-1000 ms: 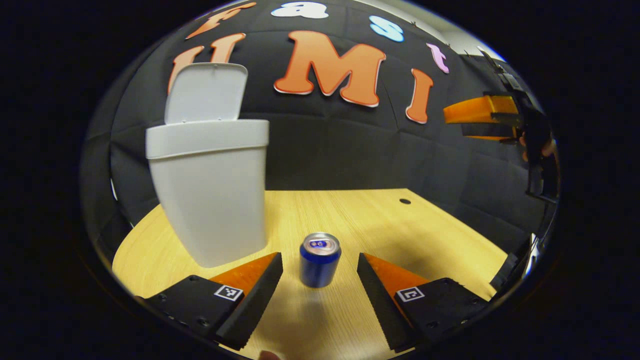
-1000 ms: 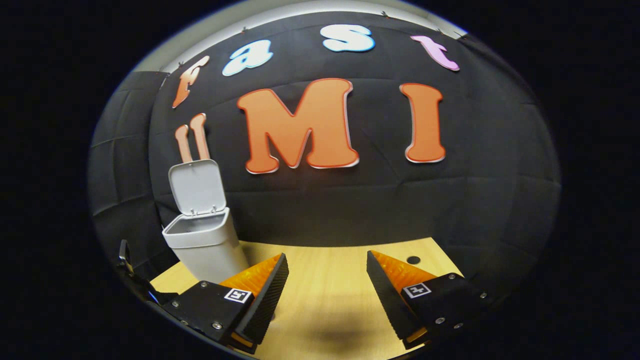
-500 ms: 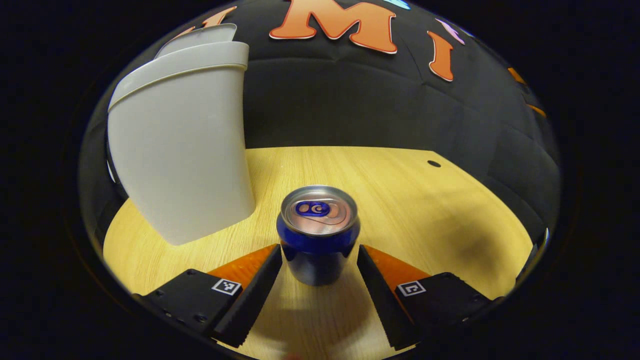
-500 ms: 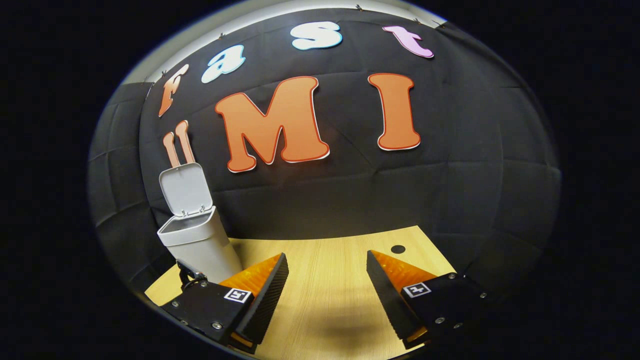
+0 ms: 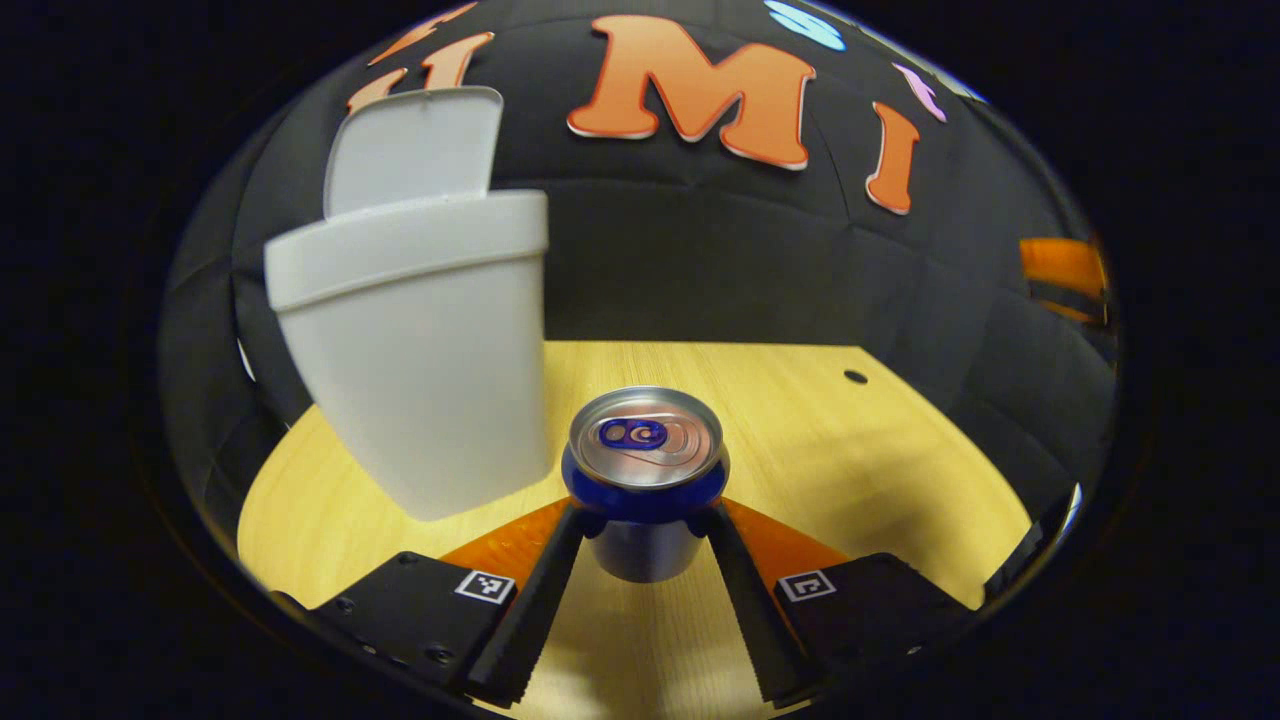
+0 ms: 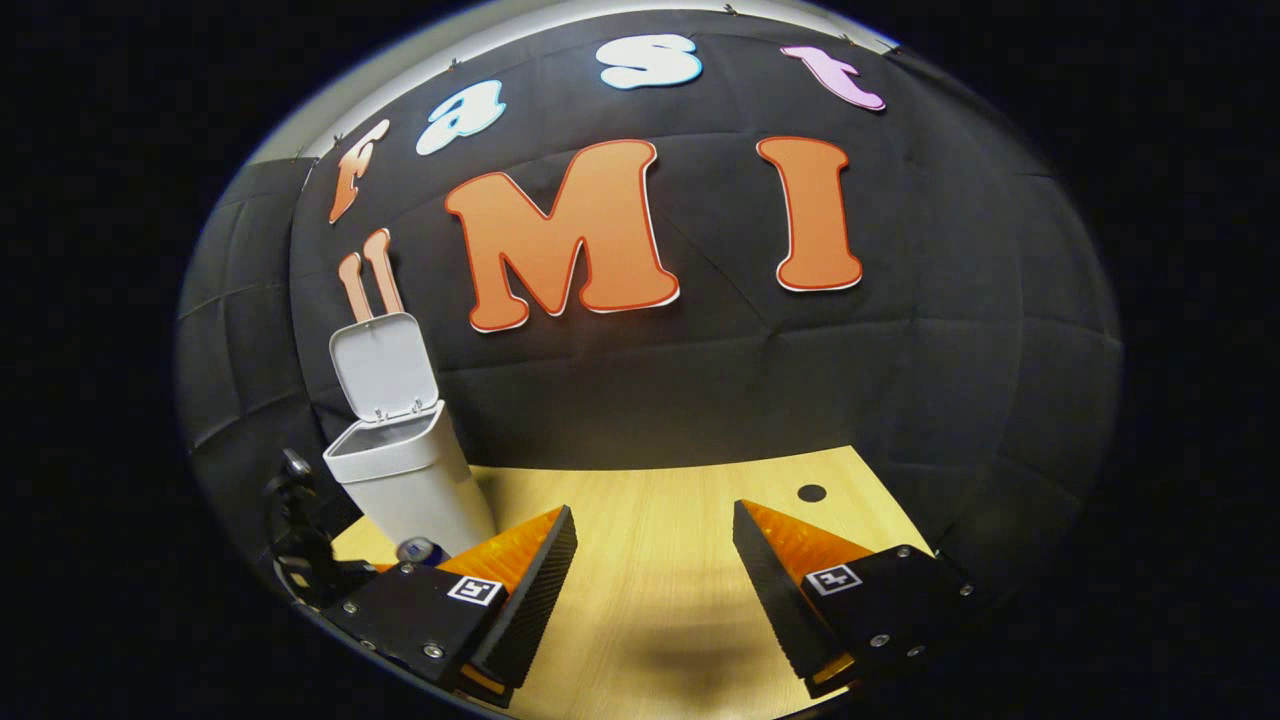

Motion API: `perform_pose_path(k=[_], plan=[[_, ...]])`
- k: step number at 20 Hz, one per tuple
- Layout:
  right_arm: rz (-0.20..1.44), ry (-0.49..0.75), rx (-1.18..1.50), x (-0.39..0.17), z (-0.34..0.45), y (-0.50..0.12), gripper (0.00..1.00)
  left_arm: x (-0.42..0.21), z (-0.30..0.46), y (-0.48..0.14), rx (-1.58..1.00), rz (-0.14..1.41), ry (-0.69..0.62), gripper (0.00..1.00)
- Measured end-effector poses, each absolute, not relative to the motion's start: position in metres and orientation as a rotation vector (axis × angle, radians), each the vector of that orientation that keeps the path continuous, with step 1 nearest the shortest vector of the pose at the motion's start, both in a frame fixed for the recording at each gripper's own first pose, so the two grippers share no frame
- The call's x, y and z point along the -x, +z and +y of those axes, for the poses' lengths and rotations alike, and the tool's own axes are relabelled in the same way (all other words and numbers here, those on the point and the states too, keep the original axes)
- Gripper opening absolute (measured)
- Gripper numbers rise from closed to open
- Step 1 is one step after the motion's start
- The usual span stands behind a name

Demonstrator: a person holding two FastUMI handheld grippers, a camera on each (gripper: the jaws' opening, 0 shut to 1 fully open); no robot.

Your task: Press the lid of the desktop garbage bin to open it, pick up the crumpled paper on the desktop and throw it into the bin, then pick up the pop can on the desktop and drop it into the bin, and finally close the garbage bin lid.

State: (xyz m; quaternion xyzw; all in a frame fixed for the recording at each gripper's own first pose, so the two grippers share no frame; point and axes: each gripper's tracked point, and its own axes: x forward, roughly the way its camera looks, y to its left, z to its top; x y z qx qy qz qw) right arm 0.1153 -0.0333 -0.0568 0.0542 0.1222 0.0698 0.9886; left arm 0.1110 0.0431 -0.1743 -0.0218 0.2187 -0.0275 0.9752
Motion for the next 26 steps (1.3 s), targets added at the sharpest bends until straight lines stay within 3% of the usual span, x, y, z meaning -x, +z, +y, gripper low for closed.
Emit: perform_pose_path(k=[6,8,11,17,22,26], plan=[[0.203,0.22,-0.166,-0.123,0.001,-0.037,0.94,-0.127,0.126,-0.032,0.158,0.331,0.04,0.8],[0.186,0.239,-0.186,-0.125,0.009,-0.03,0.94,-0.153,0.17,-0.001,0.152,0.284,0.131,0.79],[0.169,0.225,-0.203,-0.129,0.008,-0.026,0.94,-0.202,0.222,0.012,0.087,0.27,0.22,0.8],[0.176,0.17,-0.202,-0.129,-0.003,-0.028,0.94,-0.244,0.231,-0.058,0.144,0.454,0.229,0.84],[0.191,0.133,-0.227,-0.13,-0.012,-0.034,0.94,-0.232,0.221,-0.034,0.168,0.376,0.206,0.94],[0.211,0.141,-0.226,-0.133,-0.007,-0.043,0.94,-0.237,0.211,0.059,0.106,0.135,0.179,0.92]])
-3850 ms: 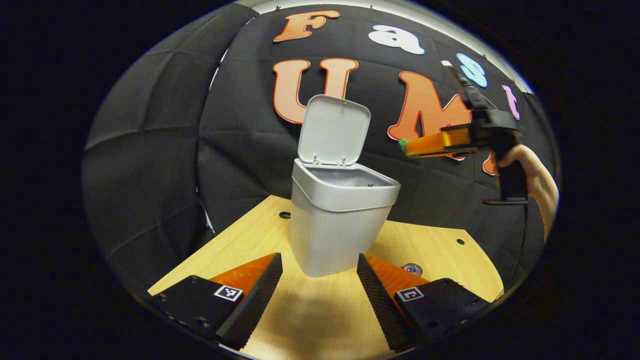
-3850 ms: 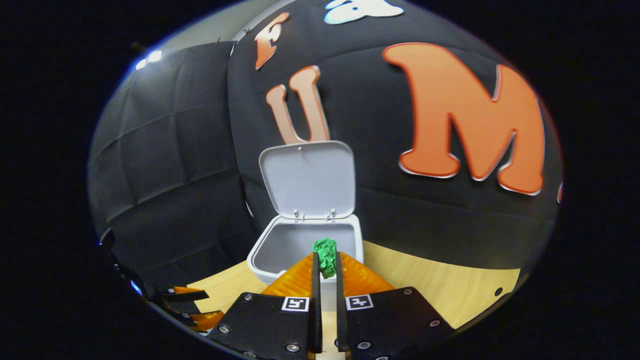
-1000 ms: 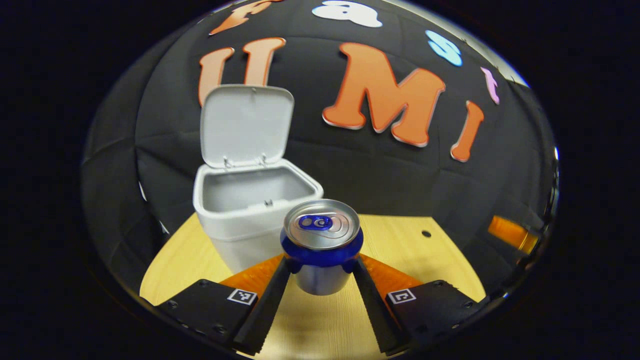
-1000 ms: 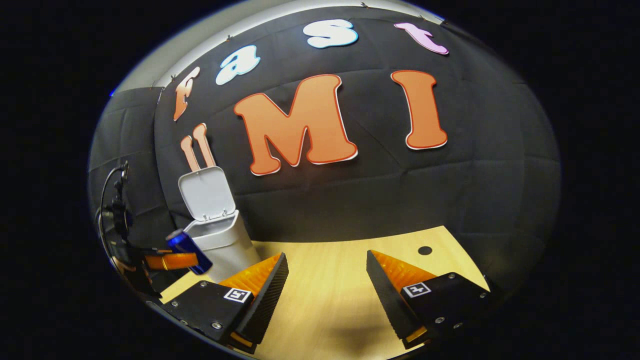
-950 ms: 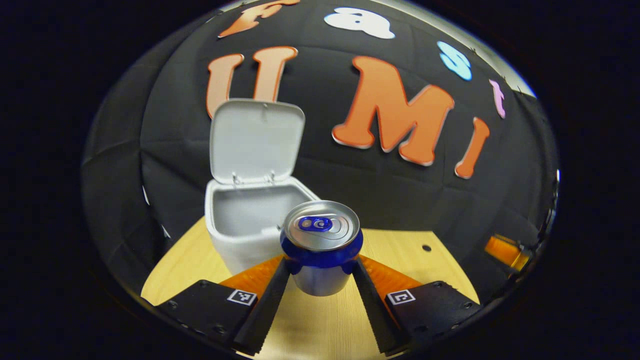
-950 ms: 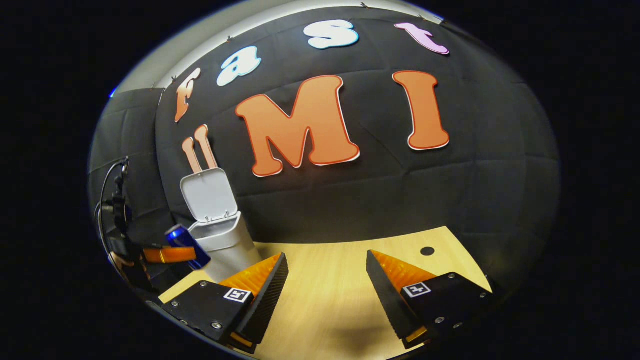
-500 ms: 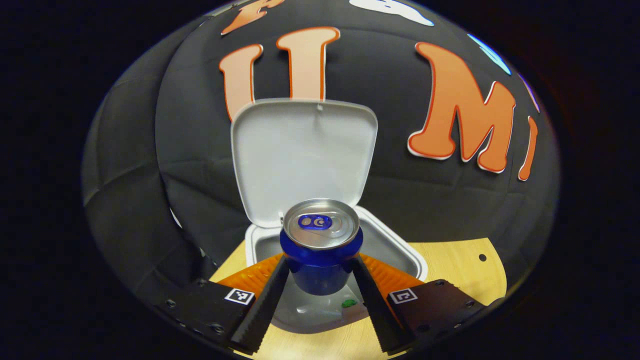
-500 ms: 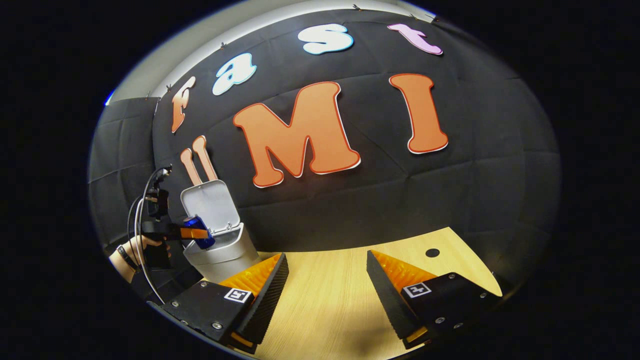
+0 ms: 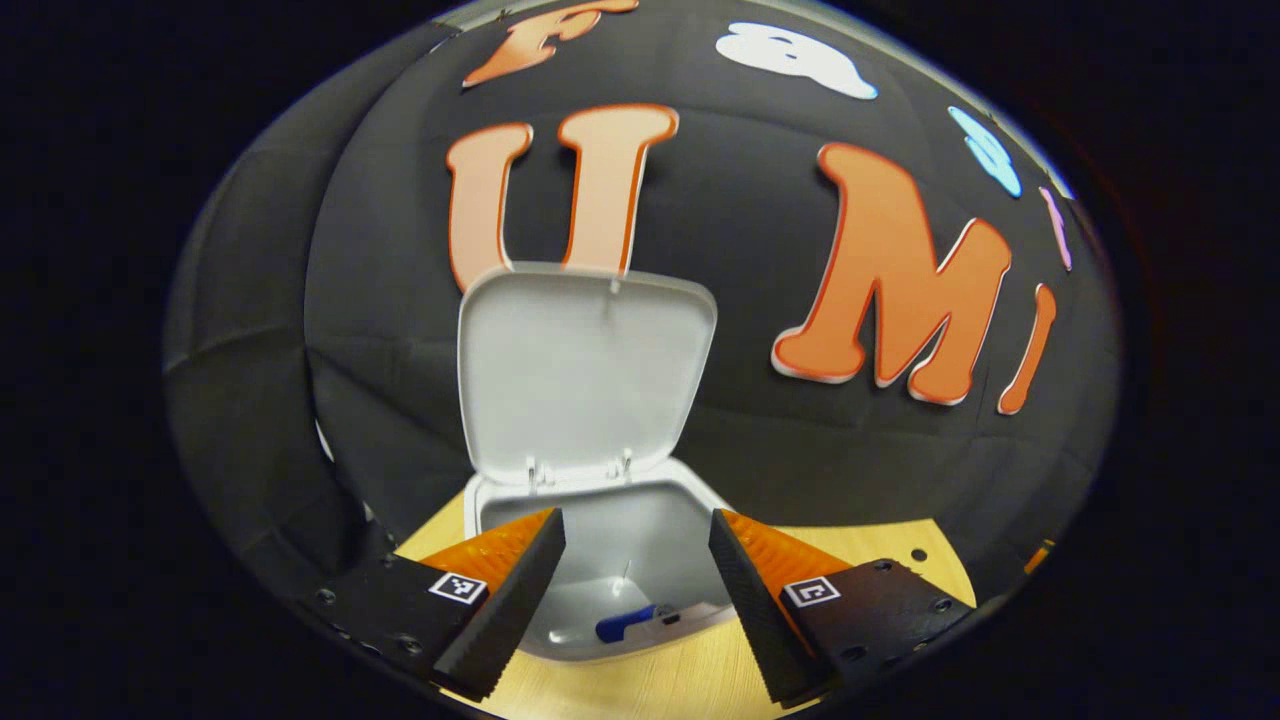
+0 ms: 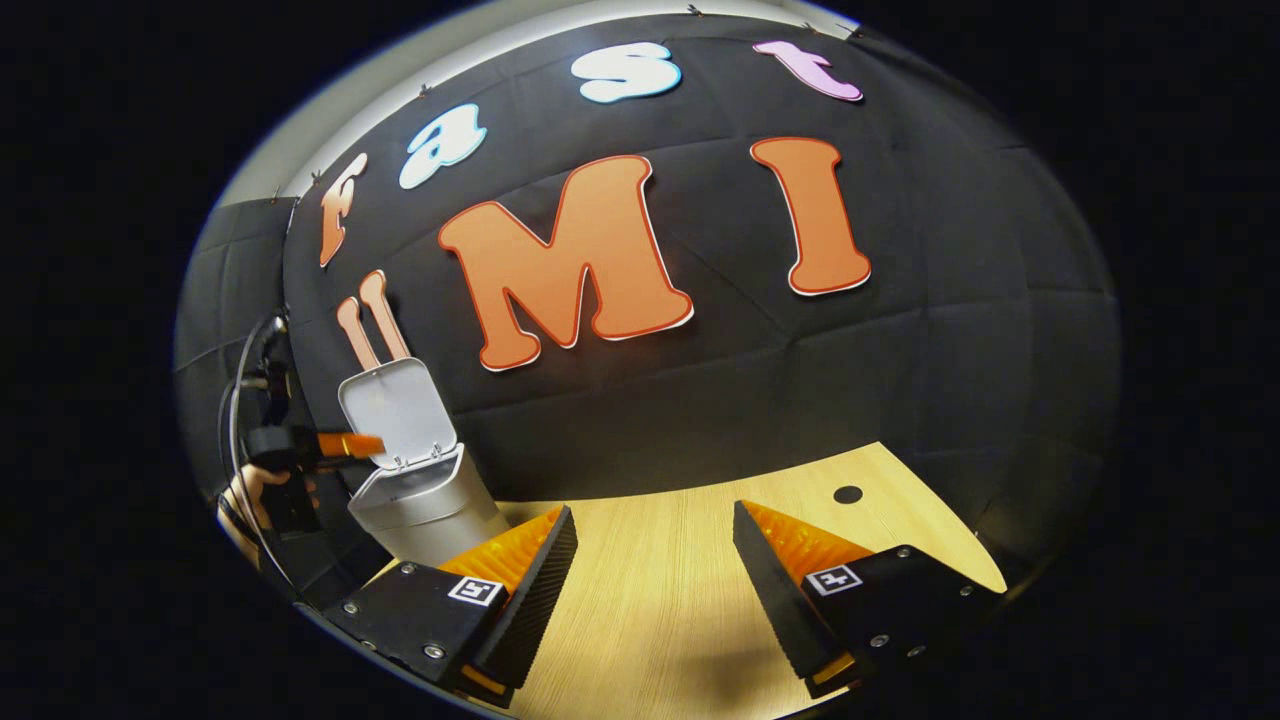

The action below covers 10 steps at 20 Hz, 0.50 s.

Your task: Press the lid of the desktop garbage bin to open it, pick up the crumpled paper on the desktop and throw it into the bin, then pick up the pop can on the desktop and drop it into the bin, and finally close the garbage bin lid.

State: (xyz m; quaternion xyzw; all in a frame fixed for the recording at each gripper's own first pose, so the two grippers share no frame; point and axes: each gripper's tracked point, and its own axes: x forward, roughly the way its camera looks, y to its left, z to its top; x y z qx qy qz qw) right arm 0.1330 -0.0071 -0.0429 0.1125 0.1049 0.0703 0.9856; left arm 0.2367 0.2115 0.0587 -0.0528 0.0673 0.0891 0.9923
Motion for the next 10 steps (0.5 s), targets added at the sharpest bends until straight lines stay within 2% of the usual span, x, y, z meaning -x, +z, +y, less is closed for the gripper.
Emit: perform_pose_path(k=[4,5,6,10], plan=[[0.204,0.158,-0.256,-0.134,-0.001,-0.04,0.94,-0.253,0.224,0.173,0.041,-0.082,0.216,0.91],[0.202,0.159,-0.261,-0.134,-0.001,-0.039,0.94,-0.265,0.228,0.191,0.047,-0.09,0.217,0.87],[0.201,0.159,-0.266,-0.134,-0.002,-0.038,0.94,-0.277,0.235,0.205,0.046,-0.091,0.229,0.91],[0.195,0.146,-0.286,-0.131,-0.011,-0.037,0.94,-0.342,0.271,0.205,-0.021,-0.022,0.312,0.91]])
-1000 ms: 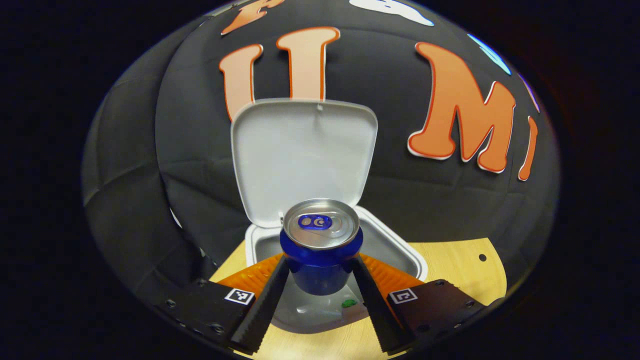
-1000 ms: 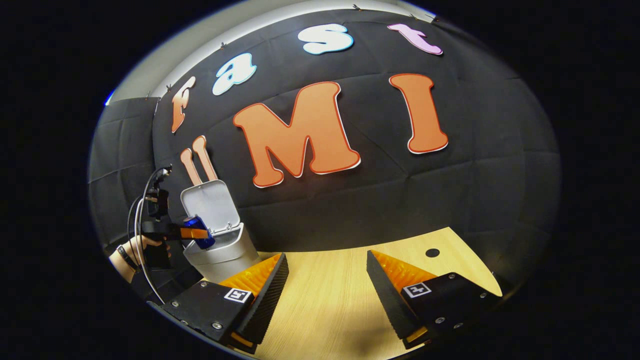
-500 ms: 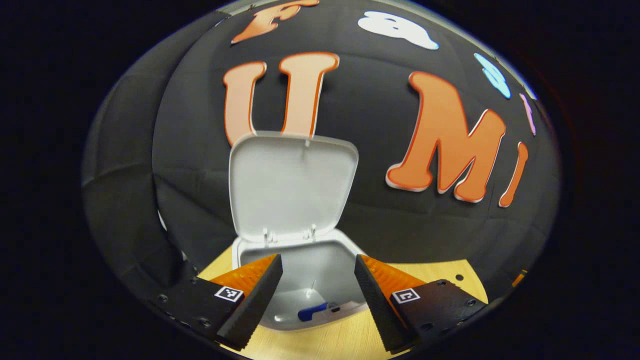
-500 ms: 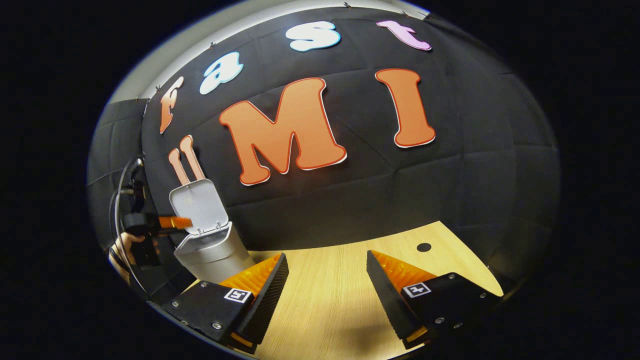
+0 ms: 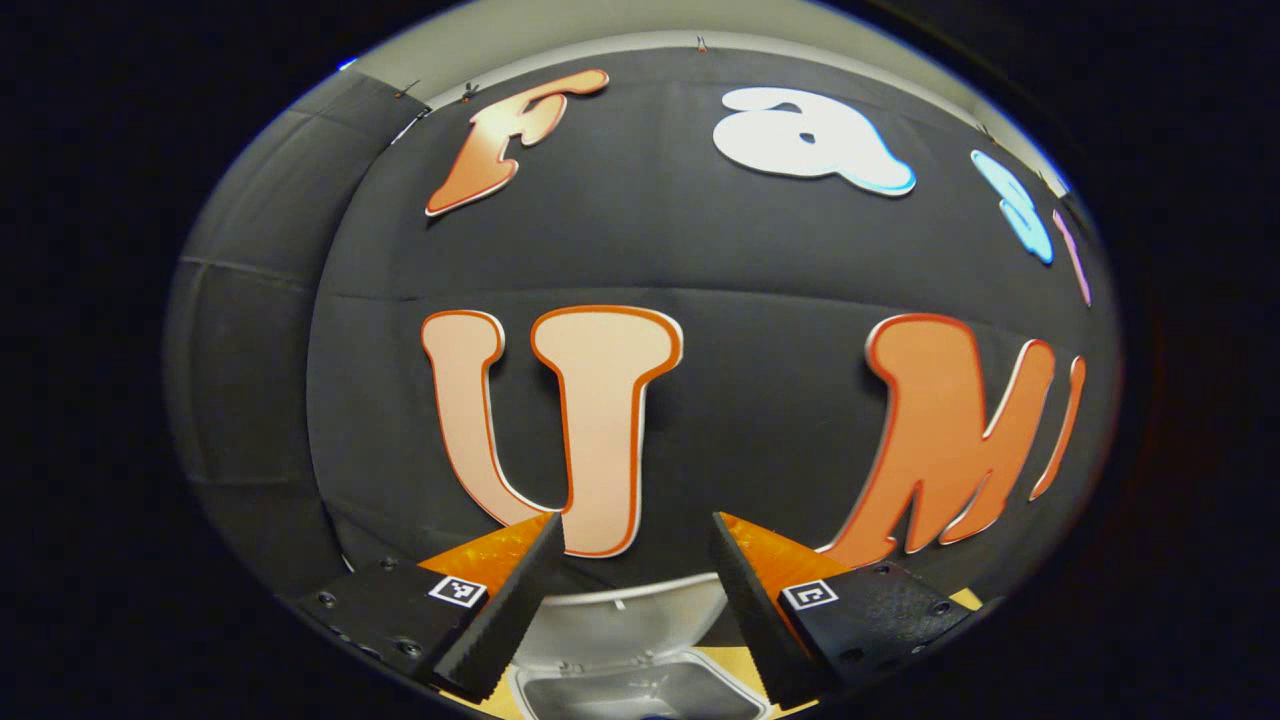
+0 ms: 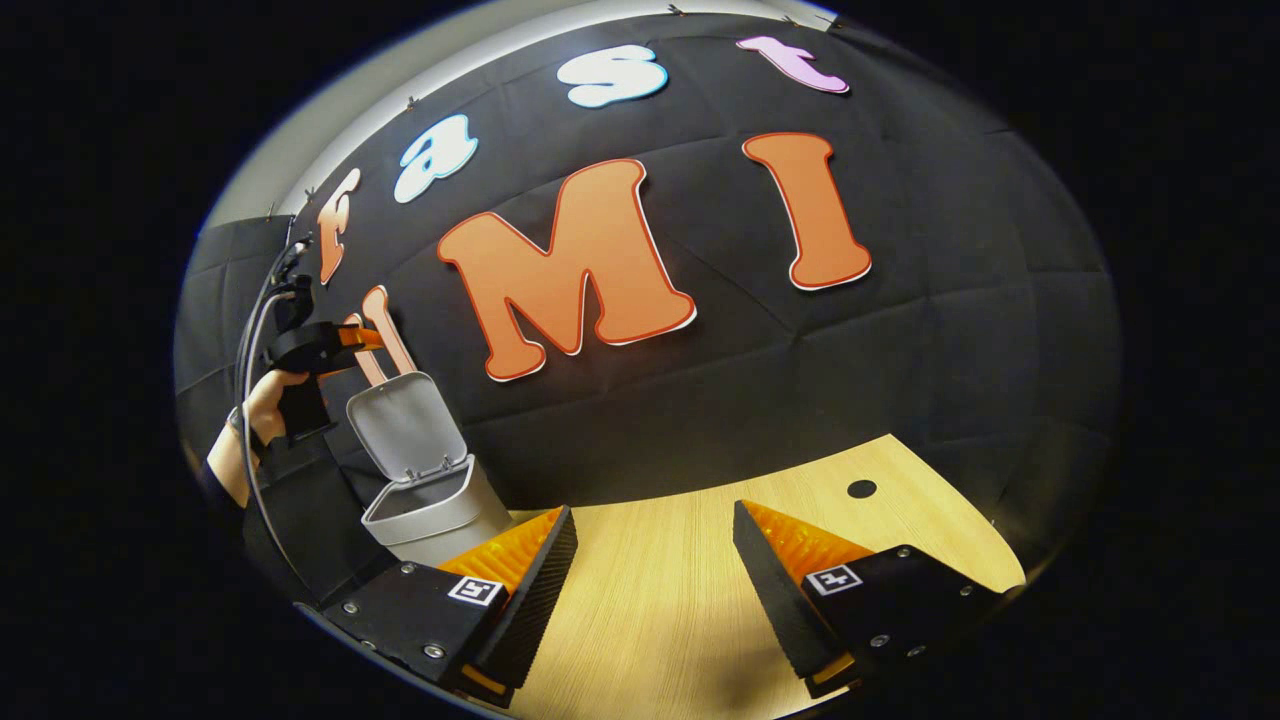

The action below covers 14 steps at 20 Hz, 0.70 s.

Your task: Press the lid of the desktop garbage bin to open it, pick up the crumpled paper on the desktop and throw it into the bin, then pick up the pop can on the desktop and drop it into the bin, and finally close the garbage bin lid.

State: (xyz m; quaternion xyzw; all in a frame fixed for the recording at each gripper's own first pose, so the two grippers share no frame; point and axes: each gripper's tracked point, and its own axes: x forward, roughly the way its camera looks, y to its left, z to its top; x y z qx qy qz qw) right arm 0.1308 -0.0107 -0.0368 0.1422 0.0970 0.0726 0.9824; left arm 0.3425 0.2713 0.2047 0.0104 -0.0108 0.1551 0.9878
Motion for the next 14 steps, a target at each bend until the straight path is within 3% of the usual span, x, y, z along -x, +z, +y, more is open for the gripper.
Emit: perform_pose_path(k=[4,9,14], plan=[[0.195,0.123,-0.307,-0.127,-0.028,-0.036,0.94,-0.346,0.279,0.149,0.051,0.167,0.351,0.92],[0.203,0.121,-0.347,-0.127,-0.035,-0.038,0.94,-0.287,0.233,0.118,0.002,0.088,0.267,0.92],[0.244,0.175,-0.331,-0.127,-0.022,-0.045,0.94,-0.247,0.22,0.015,0.073,0.145,0.354,0.9]])
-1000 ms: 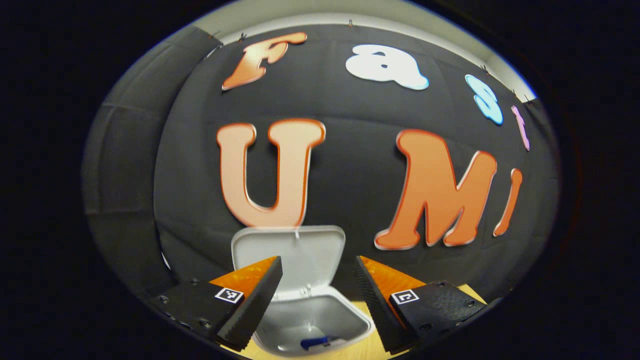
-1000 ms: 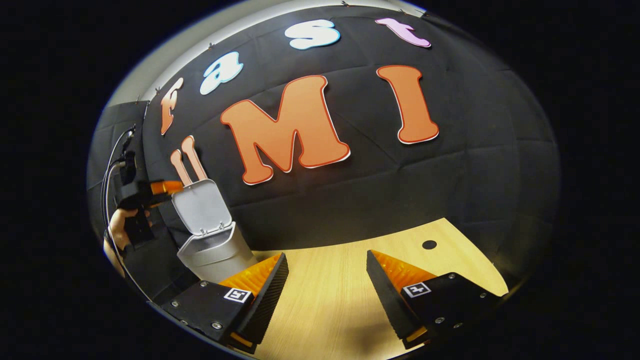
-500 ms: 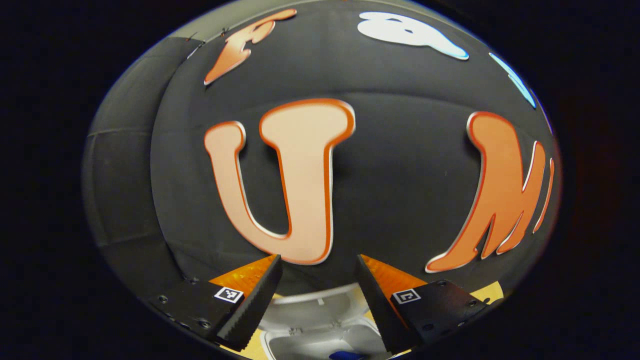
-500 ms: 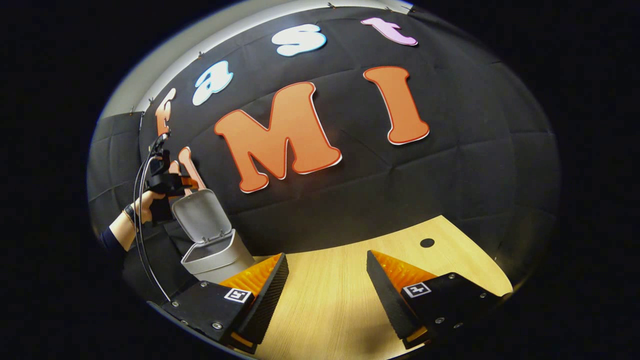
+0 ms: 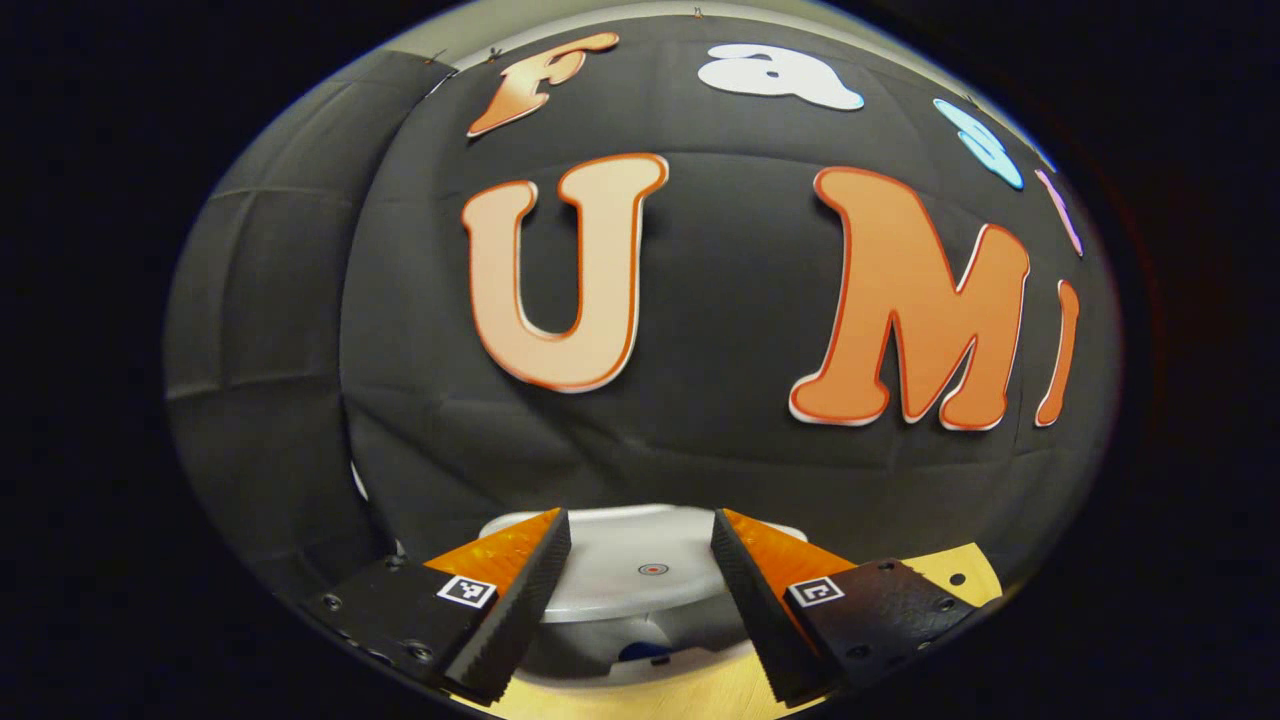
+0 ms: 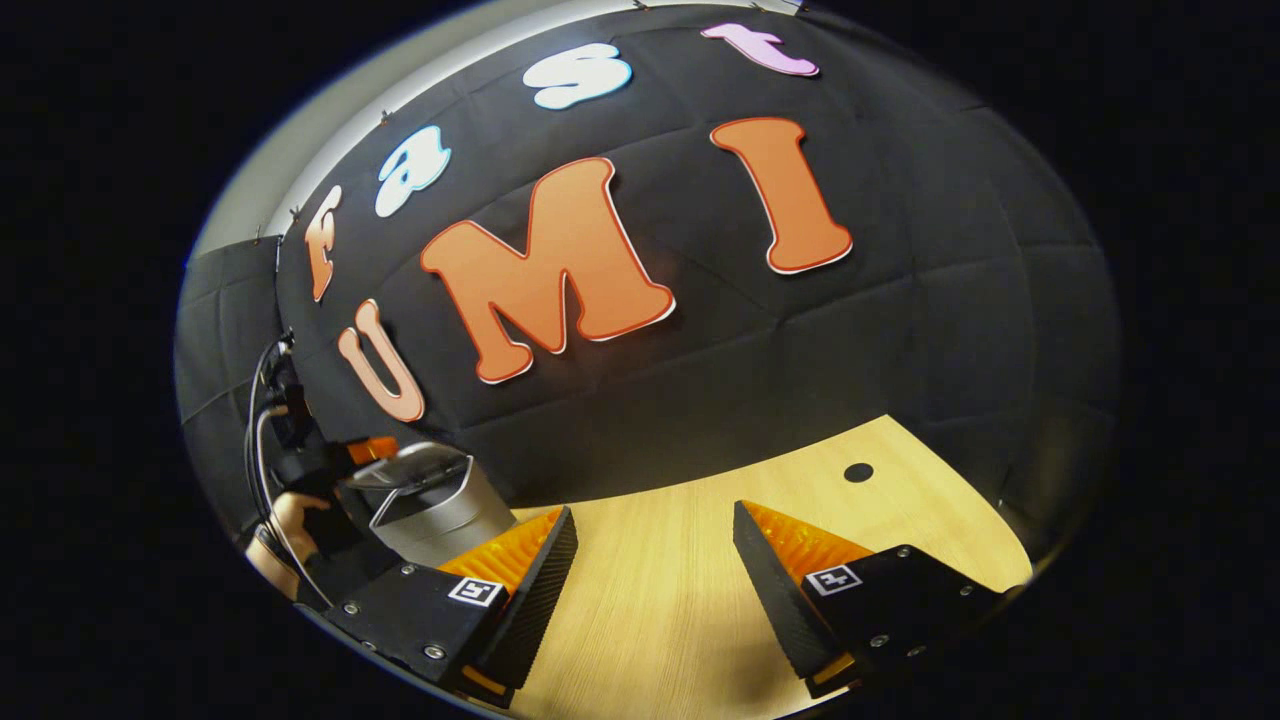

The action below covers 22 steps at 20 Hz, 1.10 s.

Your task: Press the lid of the desktop garbage bin to open it, pick up the crumpled paper on the desktop and throw it into the bin, then pick up the pop can on the desktop and drop it into the bin, and finally close the garbage bin lid.

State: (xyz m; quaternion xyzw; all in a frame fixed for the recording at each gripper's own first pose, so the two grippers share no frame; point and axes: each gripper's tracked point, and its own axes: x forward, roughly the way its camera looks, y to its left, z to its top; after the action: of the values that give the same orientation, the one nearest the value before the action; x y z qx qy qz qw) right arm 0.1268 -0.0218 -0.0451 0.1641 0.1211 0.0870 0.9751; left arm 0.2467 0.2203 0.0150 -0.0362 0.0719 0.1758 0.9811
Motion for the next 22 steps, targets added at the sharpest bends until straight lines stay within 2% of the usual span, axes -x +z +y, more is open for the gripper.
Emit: perform_pose_path(k=[6,10,12,15,19,22], plan=[[0.269,0.203,-0.299,-0.12,-0.021,-0.049,0.94,-0.241,0.215,-0.041,0.01,0.248,0.41,0.9],[0.28,0.203,-0.291,-0.121,-0.024,-0.052,0.94,-0.239,0.216,-0.047,0.029,0.201,0.425,0.91],[0.295,0.208,-0.283,-0.122,-0.022,-0.056,0.94,-0.243,0.215,-0.048,-0.051,0.14,0.443,0.94],[0.308,0.225,-0.285,-0.12,-0.02,-0.057,0.94,-0.242,0.214,-0.039,-0.032,0.077,0.424,0.92],[0.278,0.2,-0.253,-0.121,-0.027,-0.047,0.94,-0.226,0.208,-0.025,0.06,0.091,0.395,0.93],[0.243,0.155,-0.219,-0.124,-0.034,-0.036,0.94,-0.2,0.177,0.009,0.066,0.061,0.333,0.94]])
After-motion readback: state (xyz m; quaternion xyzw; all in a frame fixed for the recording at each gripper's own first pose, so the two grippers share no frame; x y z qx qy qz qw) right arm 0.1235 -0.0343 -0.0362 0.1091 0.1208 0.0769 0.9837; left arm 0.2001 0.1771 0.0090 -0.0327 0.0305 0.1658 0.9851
